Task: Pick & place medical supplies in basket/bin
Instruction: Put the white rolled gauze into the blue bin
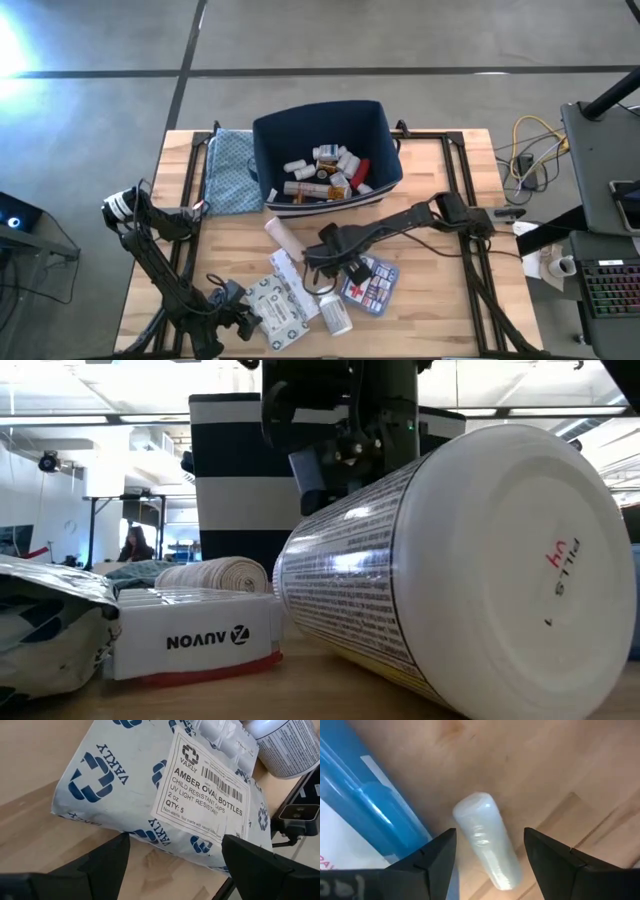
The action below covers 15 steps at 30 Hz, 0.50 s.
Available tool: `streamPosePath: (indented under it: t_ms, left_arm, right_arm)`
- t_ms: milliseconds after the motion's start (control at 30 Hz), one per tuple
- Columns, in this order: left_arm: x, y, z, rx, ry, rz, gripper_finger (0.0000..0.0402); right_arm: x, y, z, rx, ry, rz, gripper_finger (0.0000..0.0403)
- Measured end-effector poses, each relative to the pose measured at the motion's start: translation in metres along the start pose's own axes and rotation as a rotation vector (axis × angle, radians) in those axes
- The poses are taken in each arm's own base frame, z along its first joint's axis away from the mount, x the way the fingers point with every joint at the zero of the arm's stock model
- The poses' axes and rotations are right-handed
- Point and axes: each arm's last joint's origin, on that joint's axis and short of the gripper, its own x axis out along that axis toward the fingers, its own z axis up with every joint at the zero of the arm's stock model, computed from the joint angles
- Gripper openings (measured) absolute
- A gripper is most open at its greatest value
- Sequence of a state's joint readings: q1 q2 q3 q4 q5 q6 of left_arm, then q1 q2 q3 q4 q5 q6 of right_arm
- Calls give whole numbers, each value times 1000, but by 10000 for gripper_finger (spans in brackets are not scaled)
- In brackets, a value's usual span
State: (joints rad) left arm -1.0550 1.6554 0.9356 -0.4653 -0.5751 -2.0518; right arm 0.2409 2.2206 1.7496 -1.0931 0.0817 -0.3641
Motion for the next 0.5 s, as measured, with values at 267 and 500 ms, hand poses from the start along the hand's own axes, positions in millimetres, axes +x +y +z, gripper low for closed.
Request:
streamPosePath:
  t_ms: [267,500]
  left_arm:
    - [0,0,0,-9,-1,2,295]
    - [0,0,0,-10,-1,1,295]
  right_arm:
    - [15,-3,0,28,30,26,200]
    - [15,-3,0,110,38,23,128]
